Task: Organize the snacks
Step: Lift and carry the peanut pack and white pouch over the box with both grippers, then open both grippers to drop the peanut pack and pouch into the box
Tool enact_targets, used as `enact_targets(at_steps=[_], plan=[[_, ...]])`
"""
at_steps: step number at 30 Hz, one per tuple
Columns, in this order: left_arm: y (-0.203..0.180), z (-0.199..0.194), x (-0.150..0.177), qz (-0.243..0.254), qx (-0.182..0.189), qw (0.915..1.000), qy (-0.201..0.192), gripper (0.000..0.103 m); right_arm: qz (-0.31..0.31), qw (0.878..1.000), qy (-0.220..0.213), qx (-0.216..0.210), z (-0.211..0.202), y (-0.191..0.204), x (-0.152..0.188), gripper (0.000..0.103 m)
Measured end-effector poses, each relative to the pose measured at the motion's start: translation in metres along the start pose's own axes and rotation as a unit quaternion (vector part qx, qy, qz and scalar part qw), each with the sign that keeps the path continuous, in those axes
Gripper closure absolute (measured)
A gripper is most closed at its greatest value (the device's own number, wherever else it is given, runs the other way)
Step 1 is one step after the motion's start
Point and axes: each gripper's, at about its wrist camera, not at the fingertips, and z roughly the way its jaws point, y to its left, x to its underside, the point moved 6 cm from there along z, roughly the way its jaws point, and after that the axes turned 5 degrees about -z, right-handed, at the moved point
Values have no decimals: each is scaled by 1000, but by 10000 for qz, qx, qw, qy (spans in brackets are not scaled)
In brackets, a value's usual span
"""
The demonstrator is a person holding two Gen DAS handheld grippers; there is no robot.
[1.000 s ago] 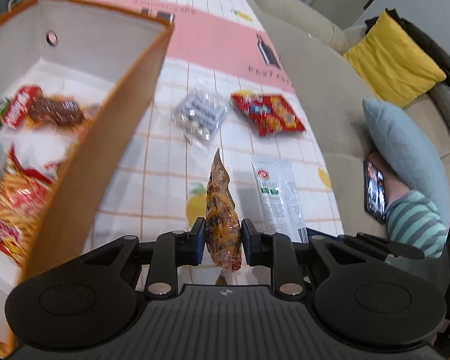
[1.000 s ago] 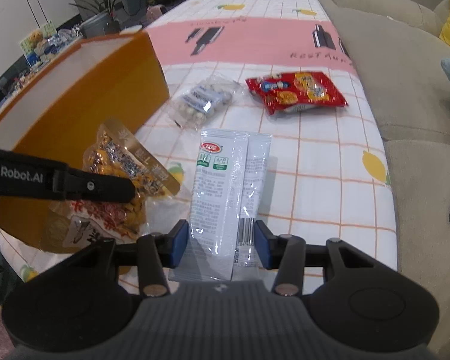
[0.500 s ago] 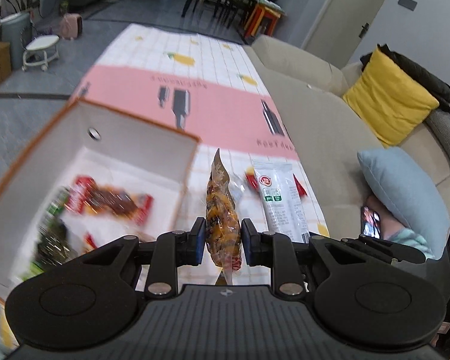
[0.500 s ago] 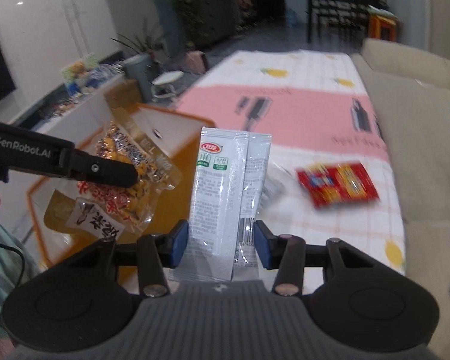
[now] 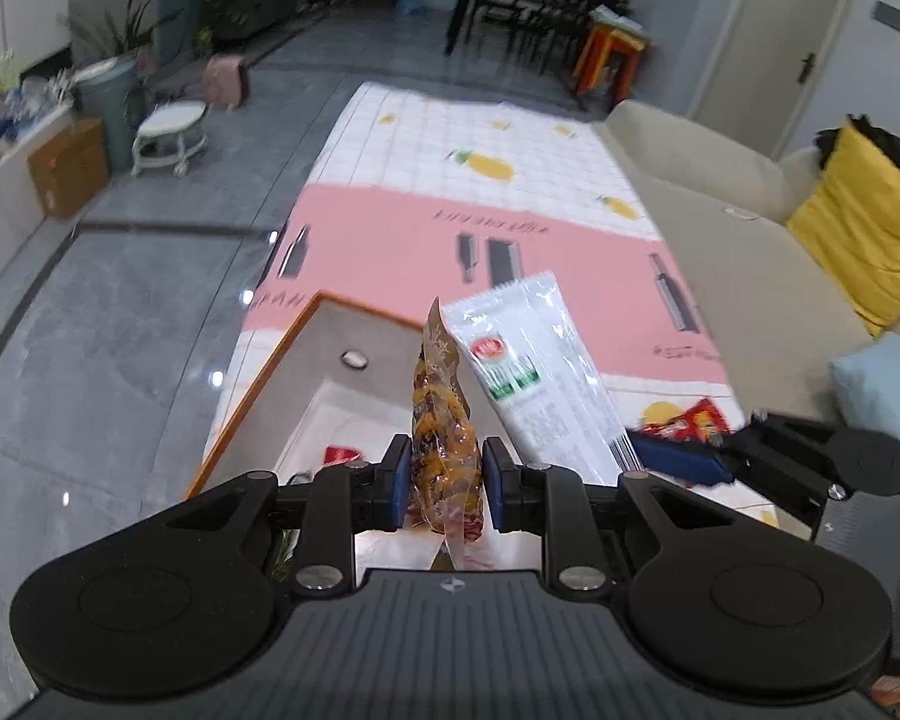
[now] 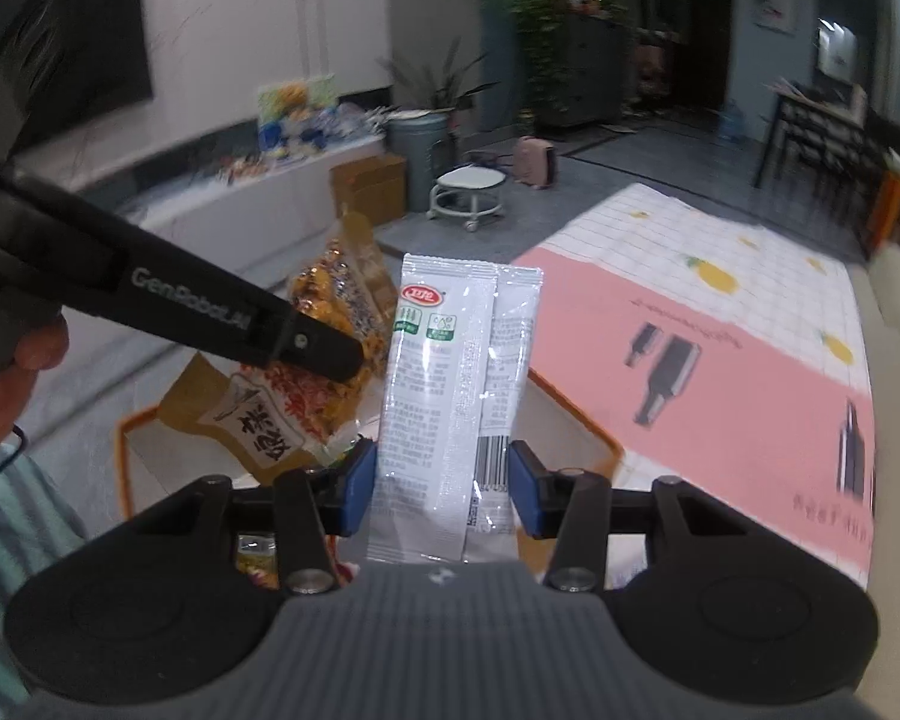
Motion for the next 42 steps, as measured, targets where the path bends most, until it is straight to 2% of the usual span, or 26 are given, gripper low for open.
enact_targets(at_steps=[4,9,18,29,34,39,42], plan=[[20,28,0,-207,-88,9990,377,76,-472,9984,296,53,38,3,-10,58],[43,61,10,-460,5,9945,936,76,-972,9937,555,45,76,5,-15,58],[54,101,27,-759,209,9850,1538,76,-1327,9842,1171,100,129,3,11,58],[55,128,39,-745,228,9794,1865,76,-1803,9685,1701,258,158,4,30,58],[52,131,37,-687,172,9791,1908,75,-1778,9659,1867,247,164,4,37,57],[50,132,36,-448,-122,9804,1916,67,-1755,9656,1899,266,161,4,39,57],[49,129,36,-302,-246,9820,1846,63,-1742,9665,1869,232,158,5,39,52]])
